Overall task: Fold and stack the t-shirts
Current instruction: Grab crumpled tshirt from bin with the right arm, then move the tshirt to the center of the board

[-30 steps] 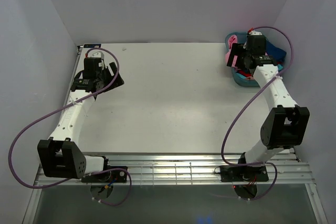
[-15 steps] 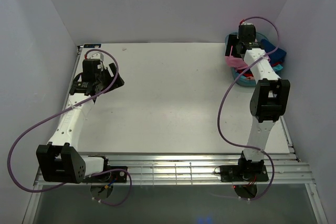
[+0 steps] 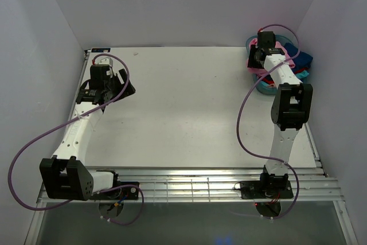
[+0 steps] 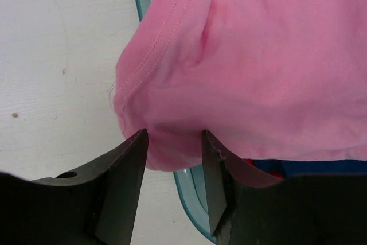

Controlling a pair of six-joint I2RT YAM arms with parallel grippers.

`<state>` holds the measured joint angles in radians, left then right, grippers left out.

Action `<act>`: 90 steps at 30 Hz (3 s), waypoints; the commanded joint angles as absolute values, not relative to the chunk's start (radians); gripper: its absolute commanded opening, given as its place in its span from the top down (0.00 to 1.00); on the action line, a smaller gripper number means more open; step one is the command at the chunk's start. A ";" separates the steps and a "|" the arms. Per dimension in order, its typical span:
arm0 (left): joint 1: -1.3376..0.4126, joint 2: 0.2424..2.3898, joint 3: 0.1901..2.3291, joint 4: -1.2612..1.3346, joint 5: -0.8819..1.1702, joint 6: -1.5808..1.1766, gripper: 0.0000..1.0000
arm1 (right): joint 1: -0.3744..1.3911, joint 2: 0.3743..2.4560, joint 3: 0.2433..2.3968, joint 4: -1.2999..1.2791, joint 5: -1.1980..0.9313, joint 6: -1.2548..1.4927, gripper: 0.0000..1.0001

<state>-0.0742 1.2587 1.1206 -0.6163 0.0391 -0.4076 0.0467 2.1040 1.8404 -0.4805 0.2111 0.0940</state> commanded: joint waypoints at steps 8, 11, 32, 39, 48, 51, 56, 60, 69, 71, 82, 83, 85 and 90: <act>-0.074 1.217 1.108 -0.600 0.026 -0.399 0.11 | 0.046 2.111 1.871 -0.495 0.094 0.090 0.41; -0.074 1.215 1.101 -0.600 0.031 -0.402 0.10 | 0.048 2.099 1.871 -0.491 0.069 0.089 0.38; -0.074 1.177 1.104 -0.615 -0.020 -0.377 0.10 | 0.074 2.157 1.878 -0.506 0.252 0.044 0.86; -0.074 1.172 1.095 -0.615 -0.008 -0.383 0.10 | 0.090 2.091 1.899 -0.508 0.262 0.038 0.92; -0.072 1.157 1.071 -0.611 -0.002 -0.403 0.10 | 0.158 1.982 1.963 -0.543 0.276 0.008 0.92; -0.074 1.147 1.063 -0.609 0.035 -0.403 0.10 | 0.189 1.980 2.023 -0.570 0.298 0.005 0.92; -0.072 1.126 1.054 -0.609 0.020 -0.396 0.10 | 0.230 1.997 2.129 -0.620 0.151 0.008 0.92; -0.074 1.120 1.058 -0.603 0.015 -0.393 0.10 | 0.346 2.083 2.366 -0.707 -0.007 0.021 0.92; -0.072 1.114 1.062 -0.611 0.015 -0.416 0.12 | 0.459 1.815 2.316 -0.342 -0.229 0.181 0.92; -0.072 1.106 1.049 -0.611 0.015 -0.423 0.12 | 0.457 1.786 2.310 -0.337 -0.203 0.176 0.92; -0.074 1.123 1.026 -0.586 0.037 -0.453 0.14 | 0.456 1.592 1.588 -0.321 0.130 0.173 0.92; -0.074 1.123 1.016 -0.571 0.041 -0.453 0.14 | 0.456 1.592 1.531 -0.321 0.208 0.187 0.92; -0.074 1.126 0.997 -0.546 0.066 -0.456 0.15 | 0.456 1.606 1.393 -0.333 0.293 0.199 0.92; -0.077 1.170 0.939 -0.468 0.162 -0.492 0.22 | 0.456 1.719 1.350 -0.507 0.485 0.259 0.53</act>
